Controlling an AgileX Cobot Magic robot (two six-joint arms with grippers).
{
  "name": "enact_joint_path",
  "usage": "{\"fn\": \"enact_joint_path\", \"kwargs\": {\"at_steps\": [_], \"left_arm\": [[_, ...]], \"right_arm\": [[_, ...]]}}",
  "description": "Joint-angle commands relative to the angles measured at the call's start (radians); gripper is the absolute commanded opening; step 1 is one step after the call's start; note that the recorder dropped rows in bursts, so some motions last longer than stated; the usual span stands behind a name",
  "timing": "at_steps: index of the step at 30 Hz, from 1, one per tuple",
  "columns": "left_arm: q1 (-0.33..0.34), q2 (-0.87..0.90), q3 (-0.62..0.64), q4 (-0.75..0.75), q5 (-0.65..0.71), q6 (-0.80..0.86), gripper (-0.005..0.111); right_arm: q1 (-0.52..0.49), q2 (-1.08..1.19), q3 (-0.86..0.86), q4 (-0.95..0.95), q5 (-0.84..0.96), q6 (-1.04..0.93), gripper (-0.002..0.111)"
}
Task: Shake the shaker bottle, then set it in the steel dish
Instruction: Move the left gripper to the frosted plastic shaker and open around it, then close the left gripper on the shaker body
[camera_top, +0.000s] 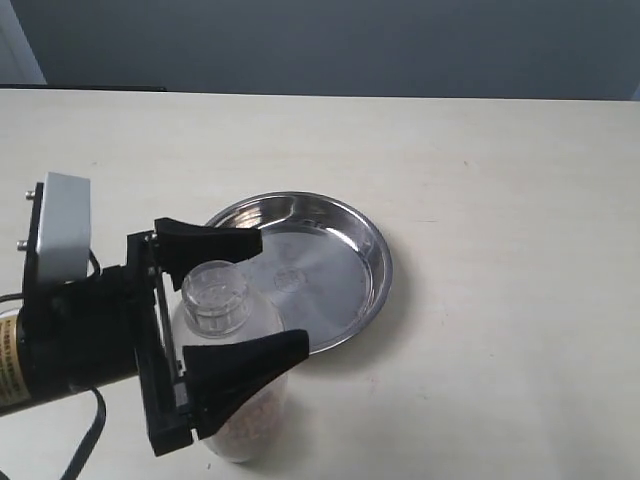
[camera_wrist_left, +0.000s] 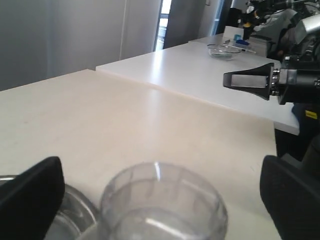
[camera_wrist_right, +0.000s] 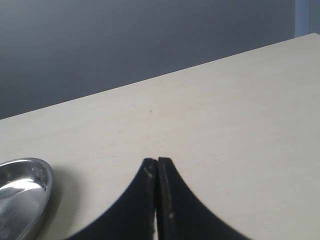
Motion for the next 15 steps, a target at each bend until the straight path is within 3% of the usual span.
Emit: {"fn": "enact_joint_path", "kwargs": {"at_steps": [1,7,15], "left_arm": [[-0.001,0.003,0.063,-0.093,-0.024,0.058,0.106],[-0.001,0.003,0.078,-0.096,-0.019,0.066,0.106],[-0.001,0.139,0.081,-0.125,-0.024,0.092,0.104]], "right_arm": [[-0.003,-0.005,0.001,-0.001,-0.011,-0.005,-0.001],[-0.003,-0.005,0.001,-0.001,-0.011,-0.005,-0.001],[-0.003,-0.005,0.001,-0.001,-0.011,-0.005,-0.001]]}}
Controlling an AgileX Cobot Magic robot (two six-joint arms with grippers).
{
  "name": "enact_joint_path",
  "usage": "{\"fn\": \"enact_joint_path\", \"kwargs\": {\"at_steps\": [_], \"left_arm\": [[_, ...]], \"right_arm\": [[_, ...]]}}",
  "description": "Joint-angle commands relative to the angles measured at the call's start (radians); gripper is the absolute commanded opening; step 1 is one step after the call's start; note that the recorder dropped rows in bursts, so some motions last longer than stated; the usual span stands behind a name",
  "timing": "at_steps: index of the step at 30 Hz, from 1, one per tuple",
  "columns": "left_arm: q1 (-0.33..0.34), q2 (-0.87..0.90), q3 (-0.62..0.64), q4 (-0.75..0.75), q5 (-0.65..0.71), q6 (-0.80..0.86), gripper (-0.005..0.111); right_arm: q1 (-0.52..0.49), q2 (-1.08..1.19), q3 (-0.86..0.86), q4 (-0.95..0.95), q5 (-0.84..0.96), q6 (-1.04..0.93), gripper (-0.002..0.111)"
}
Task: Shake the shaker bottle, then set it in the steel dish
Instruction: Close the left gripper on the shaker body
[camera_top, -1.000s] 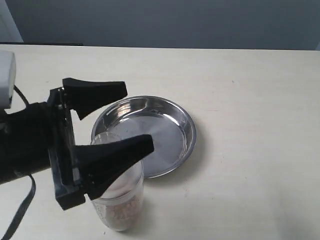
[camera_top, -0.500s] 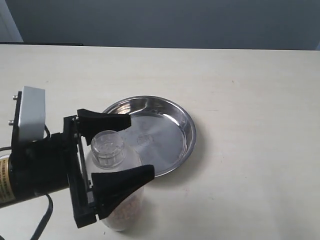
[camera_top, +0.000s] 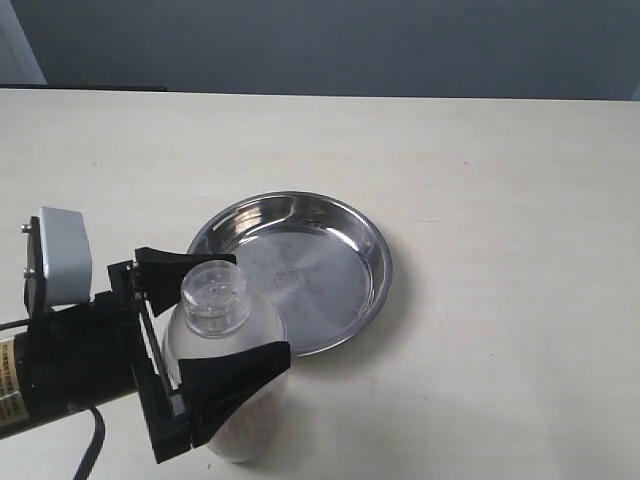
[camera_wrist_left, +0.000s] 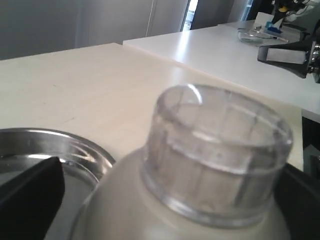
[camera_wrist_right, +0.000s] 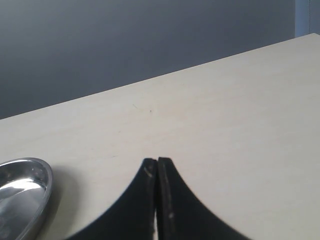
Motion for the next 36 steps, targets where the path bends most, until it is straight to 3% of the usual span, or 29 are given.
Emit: {"fn": "enact_joint_path", "kwargs": {"at_steps": [1,6,36], "left_arm": [[-0.001,0.090,0.008,-0.022,-0.014,0.030,0.103],[-0.001,0.155,0.008,-0.025,-0.014,0.032,0.096],[-0.001,0.293,0.008,-0.039,-0.014,0.104,0.096]], "right_arm": [[-0.003,-0.005,0.001,-0.001,-0.011,-0.003,-0.001],[-0.003,-0.005,0.001,-0.001,-0.011,-0.003,-0.001],[-0.003,-0.005,0.001,-0.001,-0.011,-0.003,-0.001]]}}
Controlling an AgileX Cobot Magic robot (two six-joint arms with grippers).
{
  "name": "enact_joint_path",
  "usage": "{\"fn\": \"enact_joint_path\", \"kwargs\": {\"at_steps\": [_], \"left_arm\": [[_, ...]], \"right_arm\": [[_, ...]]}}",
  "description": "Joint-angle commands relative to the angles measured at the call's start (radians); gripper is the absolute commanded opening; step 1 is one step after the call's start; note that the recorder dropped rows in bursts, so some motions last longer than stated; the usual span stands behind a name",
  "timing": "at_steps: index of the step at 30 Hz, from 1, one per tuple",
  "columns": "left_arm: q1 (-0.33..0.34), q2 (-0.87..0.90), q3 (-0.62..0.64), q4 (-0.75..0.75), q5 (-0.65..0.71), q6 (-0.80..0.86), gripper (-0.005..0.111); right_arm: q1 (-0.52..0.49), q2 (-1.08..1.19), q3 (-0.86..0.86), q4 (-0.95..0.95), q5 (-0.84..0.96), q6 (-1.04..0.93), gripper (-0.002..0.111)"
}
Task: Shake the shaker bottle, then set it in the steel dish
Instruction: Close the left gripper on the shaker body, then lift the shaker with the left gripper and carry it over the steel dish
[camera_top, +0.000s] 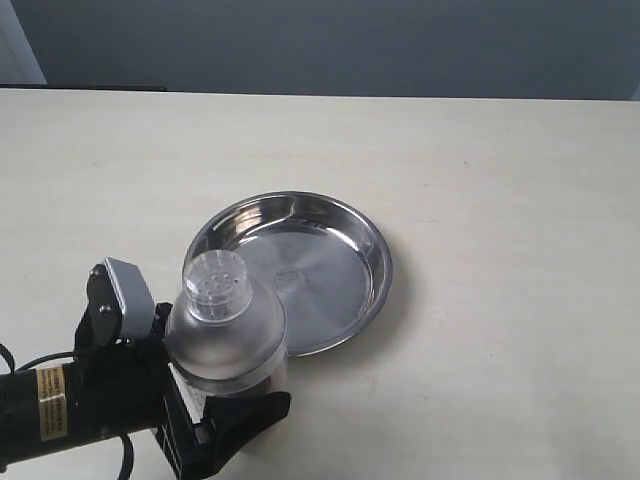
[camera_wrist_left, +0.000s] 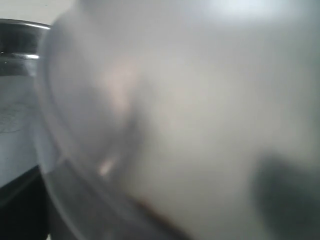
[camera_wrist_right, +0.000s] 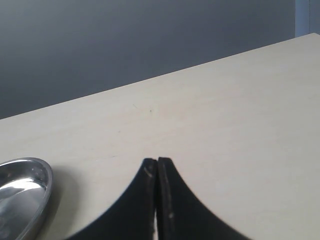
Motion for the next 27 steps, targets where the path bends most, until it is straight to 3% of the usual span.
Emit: {"fn": "enact_joint_path", "kwargs": {"at_steps": [1,22,24,27], "left_arm": [[-0.001,0.003,0.004,-0.027,0.002,0.014,0.096],[-0.001,0.003,0.002,-0.057,0.002,-0.019,0.096],[-0.001,0.003,0.002,-0.057,0.002,-0.017,0.092],[-0.001,0.003,0.002,-0.057,0.002,-0.015,0.076]], "right_arm": [[-0.003,-0.005,0.001,-0.001,-0.011,-0.003,-0.001],[-0.003,-0.005,0.001,-0.001,-0.011,-0.003,-0.001],[-0.003,-0.005,0.001,-0.001,-0.011,-0.003,-0.001],[-0.003,-0.005,0.001,-0.001,-0.011,-0.003,-0.001]]}}
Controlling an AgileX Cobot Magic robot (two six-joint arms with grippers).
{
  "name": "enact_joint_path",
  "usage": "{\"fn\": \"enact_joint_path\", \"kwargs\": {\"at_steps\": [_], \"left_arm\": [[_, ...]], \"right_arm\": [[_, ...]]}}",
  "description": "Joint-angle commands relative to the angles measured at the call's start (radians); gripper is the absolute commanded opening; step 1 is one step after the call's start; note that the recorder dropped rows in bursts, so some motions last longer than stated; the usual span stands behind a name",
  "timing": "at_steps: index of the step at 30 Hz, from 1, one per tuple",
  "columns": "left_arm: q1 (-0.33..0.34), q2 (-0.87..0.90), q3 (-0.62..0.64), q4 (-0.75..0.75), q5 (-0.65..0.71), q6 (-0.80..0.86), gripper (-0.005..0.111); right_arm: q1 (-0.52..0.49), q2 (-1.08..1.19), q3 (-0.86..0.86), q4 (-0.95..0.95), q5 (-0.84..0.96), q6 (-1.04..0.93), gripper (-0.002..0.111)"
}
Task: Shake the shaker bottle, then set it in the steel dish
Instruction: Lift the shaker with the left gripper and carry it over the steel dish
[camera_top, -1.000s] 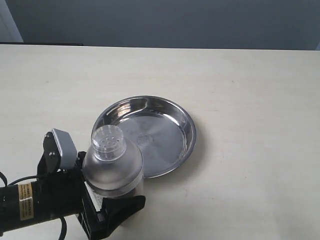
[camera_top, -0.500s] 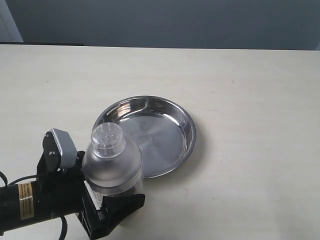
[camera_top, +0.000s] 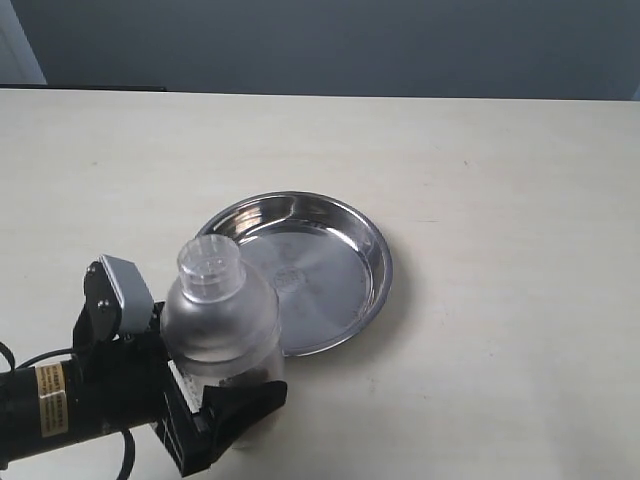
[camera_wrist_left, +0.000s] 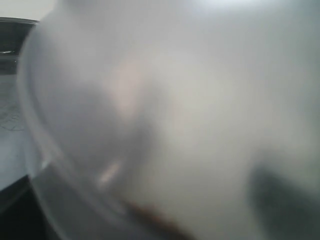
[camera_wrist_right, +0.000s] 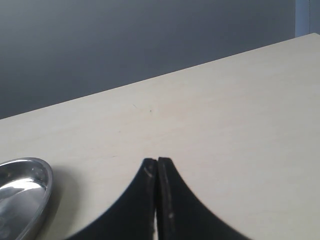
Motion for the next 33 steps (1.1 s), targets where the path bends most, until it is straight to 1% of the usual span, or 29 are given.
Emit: {"fn": "enact_joint_path", "kwargs": {"at_steps": [1,5,7,9,12,30,33], "left_arm": [[-0.001,0.003,0.002,-0.023,0.000,-0.002,0.069],[-0.001,0.003,0.002,-0.018,0.000,-0.002,0.038],[-0.001,0.003,0.002,-0.009,0.000,-0.008,0.026],[-0.001,0.003,0.002,0.016,0.000,-0.007,0.014],[-0.001,0.003,0.002,0.052,0.000,-0.001,0.000],[-0.001,0.001,0.002,0.028,0.000,0.015,0.000],[-0.001,-0.019,0.002,-0.013,0.000,0.015,0.000]], "right_arm": [[-0.003,-0.005,0.001,-0.001,-0.011,-0.003,-0.001],[-0.003,-0.005,0.001,-0.001,-0.011,-0.003,-0.001],[-0.003,-0.005,0.001,-0.001,-0.011,-0.003,-0.001],[-0.003,-0.005,0.001,-0.001,-0.011,-0.003,-0.001],[-0.003,-0.005,0.001,-0.001,-0.011,-0.003,-0.001],[-0.003,-0.005,0.001,-0.001,-0.011,-0.003,-0.001],[-0.003,-0.005,0.001,-0.001,-0.011,-0.003,-0.001]]}}
